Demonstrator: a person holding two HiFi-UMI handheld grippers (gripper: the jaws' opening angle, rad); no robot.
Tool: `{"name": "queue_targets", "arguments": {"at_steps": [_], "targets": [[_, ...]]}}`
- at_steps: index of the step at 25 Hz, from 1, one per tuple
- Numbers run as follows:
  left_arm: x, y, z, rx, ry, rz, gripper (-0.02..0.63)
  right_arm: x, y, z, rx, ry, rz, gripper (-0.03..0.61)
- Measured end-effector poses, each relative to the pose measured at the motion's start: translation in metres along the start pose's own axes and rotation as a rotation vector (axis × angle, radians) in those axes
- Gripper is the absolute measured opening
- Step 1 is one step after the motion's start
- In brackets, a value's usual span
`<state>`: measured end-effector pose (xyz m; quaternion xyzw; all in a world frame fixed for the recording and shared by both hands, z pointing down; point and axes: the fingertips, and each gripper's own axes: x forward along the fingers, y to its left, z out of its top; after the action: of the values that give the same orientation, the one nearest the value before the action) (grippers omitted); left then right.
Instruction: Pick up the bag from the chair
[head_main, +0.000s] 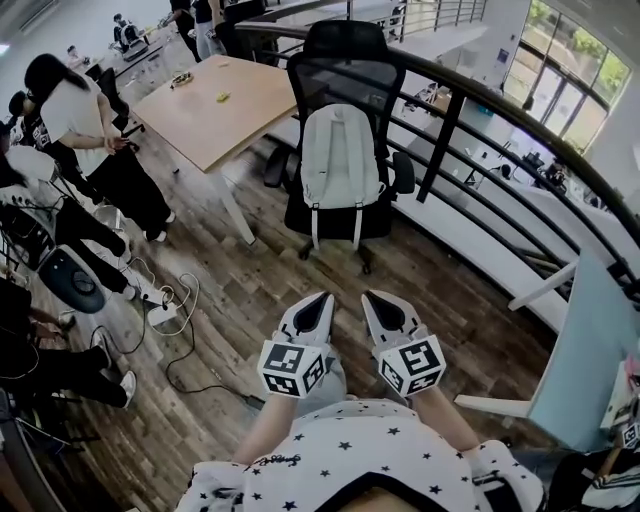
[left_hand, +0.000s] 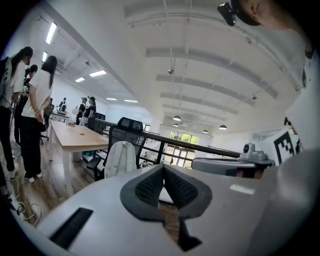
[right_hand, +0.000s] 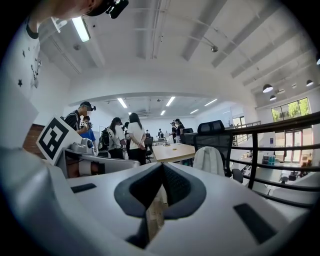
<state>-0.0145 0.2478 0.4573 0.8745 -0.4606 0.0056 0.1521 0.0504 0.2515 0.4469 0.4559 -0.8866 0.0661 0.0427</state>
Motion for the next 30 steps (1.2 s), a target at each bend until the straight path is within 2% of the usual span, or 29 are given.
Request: {"name": "queue_targets", "arguments": {"at_steps": [6,19,30], "targets": [[0.060,0.043,0.020,-0.007,0.012,-0.029,0.012,0.064,-0.040,0.014,-0.006,0.006,-0.023,-0.006],[0.175,0.154,0.088,0.040,0.007,-0.119,0.012,0.210,-0.105,0.064,-0.027,-0.052,-0.111,-0.006],[0.232,0.221,0.104,0.024,0.029,-0.127,0.012,0.278,-0.140,0.066,-0.019,-0.034,-0.173,-0.006]]}}
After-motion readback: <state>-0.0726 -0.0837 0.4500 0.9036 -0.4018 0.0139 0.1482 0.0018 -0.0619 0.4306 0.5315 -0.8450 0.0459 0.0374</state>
